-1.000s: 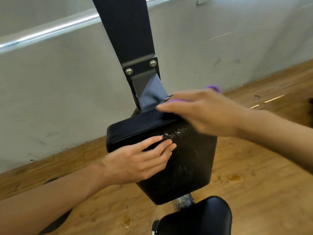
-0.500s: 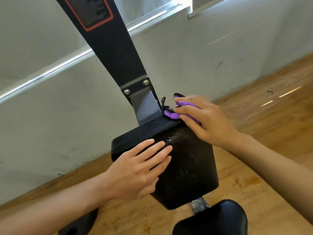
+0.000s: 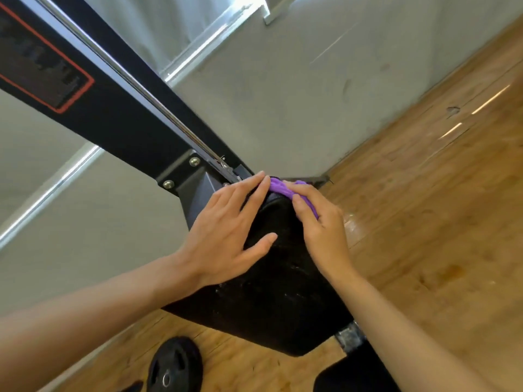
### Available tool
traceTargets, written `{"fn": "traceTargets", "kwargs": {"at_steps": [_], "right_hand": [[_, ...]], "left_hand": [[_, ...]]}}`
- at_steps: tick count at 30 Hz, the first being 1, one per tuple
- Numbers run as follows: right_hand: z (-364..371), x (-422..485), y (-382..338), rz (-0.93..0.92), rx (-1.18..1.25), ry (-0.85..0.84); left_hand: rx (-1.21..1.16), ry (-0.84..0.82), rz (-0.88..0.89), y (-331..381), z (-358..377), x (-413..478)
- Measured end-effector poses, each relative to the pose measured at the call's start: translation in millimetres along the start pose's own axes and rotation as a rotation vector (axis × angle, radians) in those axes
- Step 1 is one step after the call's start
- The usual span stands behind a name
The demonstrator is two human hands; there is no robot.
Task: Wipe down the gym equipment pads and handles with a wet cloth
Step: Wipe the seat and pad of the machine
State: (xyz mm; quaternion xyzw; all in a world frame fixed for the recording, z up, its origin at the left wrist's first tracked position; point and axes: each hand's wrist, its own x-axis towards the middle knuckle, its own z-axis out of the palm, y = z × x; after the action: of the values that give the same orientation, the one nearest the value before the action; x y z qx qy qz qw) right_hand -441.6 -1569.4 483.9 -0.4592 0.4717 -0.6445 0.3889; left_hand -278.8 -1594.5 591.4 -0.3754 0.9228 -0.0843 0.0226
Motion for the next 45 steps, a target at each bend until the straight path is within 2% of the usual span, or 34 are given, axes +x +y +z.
{"fn": "traceTargets", "kwargs": {"at_steps": [7, 9, 13, 18, 22, 25, 27, 30, 34, 38, 40, 43, 45], "right_hand": [[-11, -15, 20, 0.159, 0.003, 0.045], [-2, 1, 4, 0.086, -0.005, 0.028], [7, 18, -8, -0.173, -0.010, -0.046], [-10, -36, 34, -0.090, -0.081, 0.072], [12, -7, 6, -0.231, -0.067, 0.040], [9, -21, 30, -0.324, -0.162, 0.023], [-2, -53, 57, -0.306, -0.280, 0.059], [3, -47, 51, -0.279, -0.288, 0.101], [6, 2, 25, -0.284, -0.141, -0.005], [-14, -24, 51, -0.170, -0.120, -0.007], [-16, -19, 48, -0.156, -0.098, -0.059], [-11, 8, 32, -0.197, -0.045, -0.180], [-7, 22, 25, -0.205, -0.025, -0.203]], "left_hand": [[-0.103, -0.058, -0.015, 3, 8, 6], [-0.136, -0.053, -0.023, 4, 7, 7], [-0.174, -0.047, -0.035, 4, 7, 8], [-0.141, -0.095, -0.042, 3, 8, 8], [-0.169, -0.082, -0.036, 3, 9, 9], [-0.166, -0.078, -0.038, 3, 10, 8], [-0.172, -0.095, -0.055, 4, 9, 8], [-0.163, -0.098, -0.057, 4, 8, 8], [-0.165, -0.109, -0.072, 4, 8, 6], [-0.253, -0.190, -0.071, 3, 0, 7], [-0.288, -0.240, -0.104, 2, -8, 9], [-0.222, -0.247, -0.102, 0, -18, 20], [-0.207, -0.234, -0.094, 4, -17, 32]]}}
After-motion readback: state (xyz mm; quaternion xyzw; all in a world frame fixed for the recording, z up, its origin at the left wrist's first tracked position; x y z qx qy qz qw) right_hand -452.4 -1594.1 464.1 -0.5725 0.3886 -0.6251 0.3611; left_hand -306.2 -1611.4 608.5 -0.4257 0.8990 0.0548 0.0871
